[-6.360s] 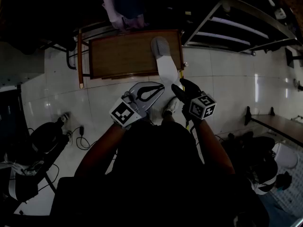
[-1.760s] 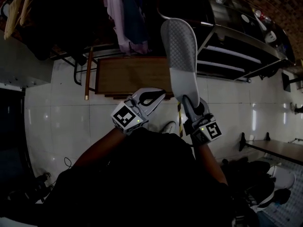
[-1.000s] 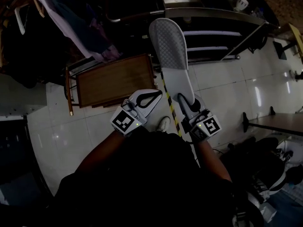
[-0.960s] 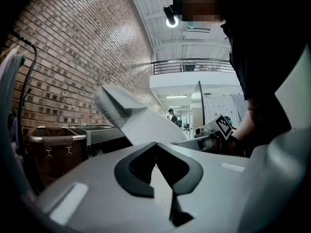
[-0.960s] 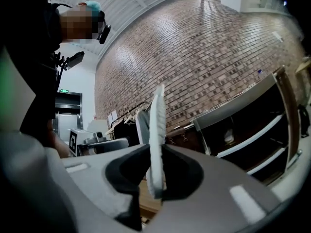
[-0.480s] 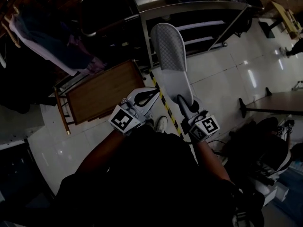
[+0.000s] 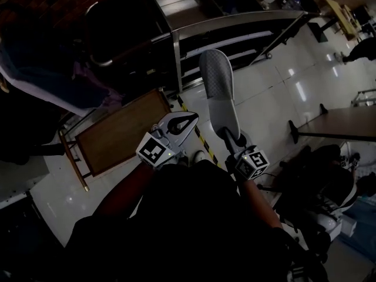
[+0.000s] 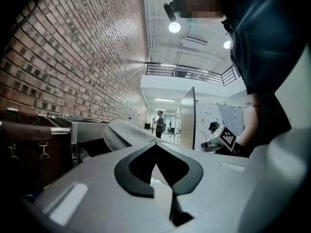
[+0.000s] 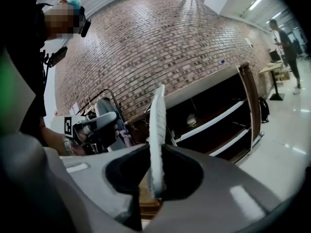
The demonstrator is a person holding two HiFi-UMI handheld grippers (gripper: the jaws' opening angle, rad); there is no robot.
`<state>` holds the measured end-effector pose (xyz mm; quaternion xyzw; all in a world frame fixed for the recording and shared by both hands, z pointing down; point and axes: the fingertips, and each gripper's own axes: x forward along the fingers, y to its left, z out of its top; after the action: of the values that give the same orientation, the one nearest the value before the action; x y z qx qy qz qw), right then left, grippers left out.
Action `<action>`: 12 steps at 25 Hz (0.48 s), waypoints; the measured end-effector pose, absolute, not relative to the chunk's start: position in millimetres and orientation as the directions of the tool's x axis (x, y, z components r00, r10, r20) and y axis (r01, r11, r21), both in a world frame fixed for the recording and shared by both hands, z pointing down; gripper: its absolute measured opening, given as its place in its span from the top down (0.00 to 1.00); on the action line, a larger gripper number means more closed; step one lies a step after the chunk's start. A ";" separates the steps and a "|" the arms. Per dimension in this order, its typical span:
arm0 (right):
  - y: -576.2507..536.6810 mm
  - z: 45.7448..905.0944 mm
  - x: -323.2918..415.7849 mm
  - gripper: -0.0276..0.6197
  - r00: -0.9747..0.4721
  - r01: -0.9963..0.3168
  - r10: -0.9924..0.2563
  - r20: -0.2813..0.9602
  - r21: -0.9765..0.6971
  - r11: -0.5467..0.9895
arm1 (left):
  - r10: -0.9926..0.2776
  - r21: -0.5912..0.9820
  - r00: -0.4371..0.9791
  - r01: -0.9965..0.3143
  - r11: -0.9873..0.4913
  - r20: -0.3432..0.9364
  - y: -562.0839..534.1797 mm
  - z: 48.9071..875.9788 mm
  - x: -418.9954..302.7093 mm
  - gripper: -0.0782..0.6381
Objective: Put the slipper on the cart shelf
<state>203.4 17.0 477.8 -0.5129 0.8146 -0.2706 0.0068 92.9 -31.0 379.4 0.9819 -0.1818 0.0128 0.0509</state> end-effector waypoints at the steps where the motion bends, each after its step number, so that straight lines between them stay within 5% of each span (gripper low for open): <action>1: 9.8 482.0 201.2 0.86 -0.472 -0.830 -0.839 0.271 -0.457 0.319 | -0.357 0.102 0.933 -0.360 -0.928 0.044 -38.2 383.5 90.8 0.89; 12: -84.7 540.8 205.1 0.86 -0.509 -0.758 -0.797 0.326 -0.609 0.235 | -0.386 0.117 0.919 -0.393 -0.912 0.073 -100.2 408.0 91.2 0.89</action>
<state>205.1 -84.7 540.8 -0.4948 0.7853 -0.3711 0.0263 91.2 -100.2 408.0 0.9775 -0.1992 0.0243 0.0648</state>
